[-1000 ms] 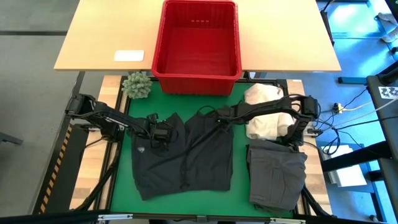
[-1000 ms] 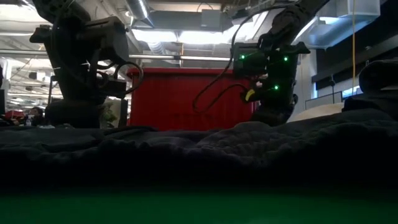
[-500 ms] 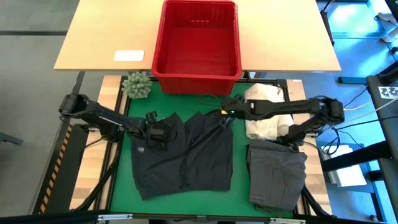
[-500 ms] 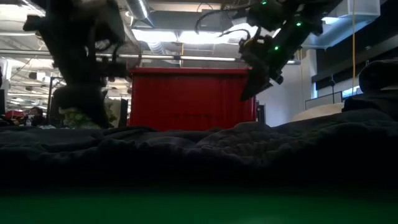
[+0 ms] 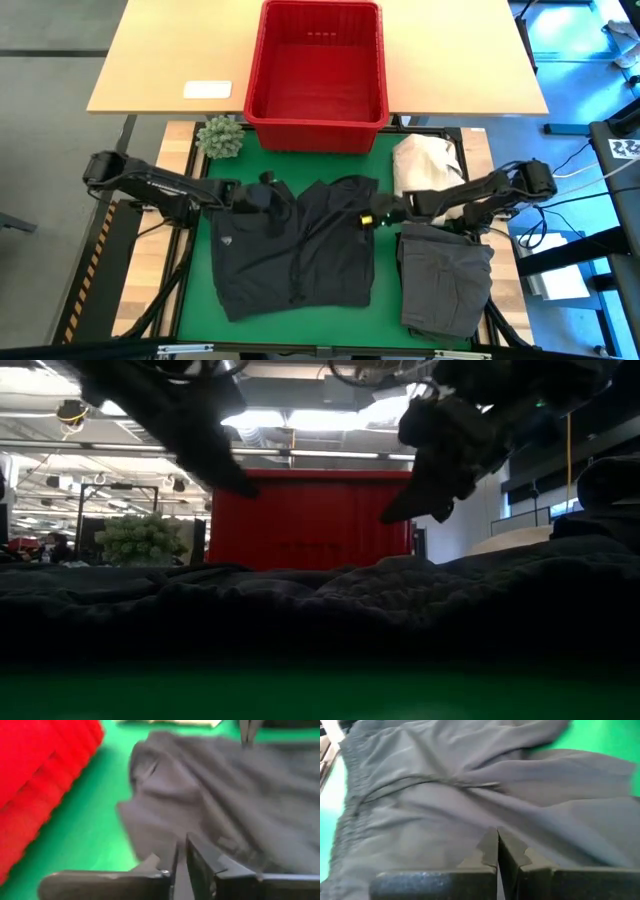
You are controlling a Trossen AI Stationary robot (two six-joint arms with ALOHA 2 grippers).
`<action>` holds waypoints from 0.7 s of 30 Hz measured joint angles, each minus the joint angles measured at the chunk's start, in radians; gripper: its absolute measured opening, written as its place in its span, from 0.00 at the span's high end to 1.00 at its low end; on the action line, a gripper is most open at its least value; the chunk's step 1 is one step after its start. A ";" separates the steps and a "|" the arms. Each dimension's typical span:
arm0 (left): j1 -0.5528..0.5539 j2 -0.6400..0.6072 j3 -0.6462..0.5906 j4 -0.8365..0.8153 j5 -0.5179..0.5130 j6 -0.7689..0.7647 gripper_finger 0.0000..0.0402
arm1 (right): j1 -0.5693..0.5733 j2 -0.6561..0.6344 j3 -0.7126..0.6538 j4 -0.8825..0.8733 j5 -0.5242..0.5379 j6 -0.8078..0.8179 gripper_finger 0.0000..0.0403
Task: Fold laundry
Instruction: Fold the gray short
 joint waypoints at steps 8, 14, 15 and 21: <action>0.168 0.146 0.000 0.281 0.190 0.064 0.75 | 0.129 0.036 0.000 0.062 0.033 0.003 1.00; 0.277 0.301 0.019 0.347 0.283 0.064 0.71 | 0.142 0.037 0.000 0.070 0.097 0.007 1.00; 0.291 0.329 0.033 0.347 0.293 0.064 0.71 | 0.141 0.037 0.000 0.071 0.097 0.008 1.00; 0.327 0.486 0.165 0.288 0.354 0.082 0.71 | 0.141 0.037 0.000 0.095 0.115 0.010 1.00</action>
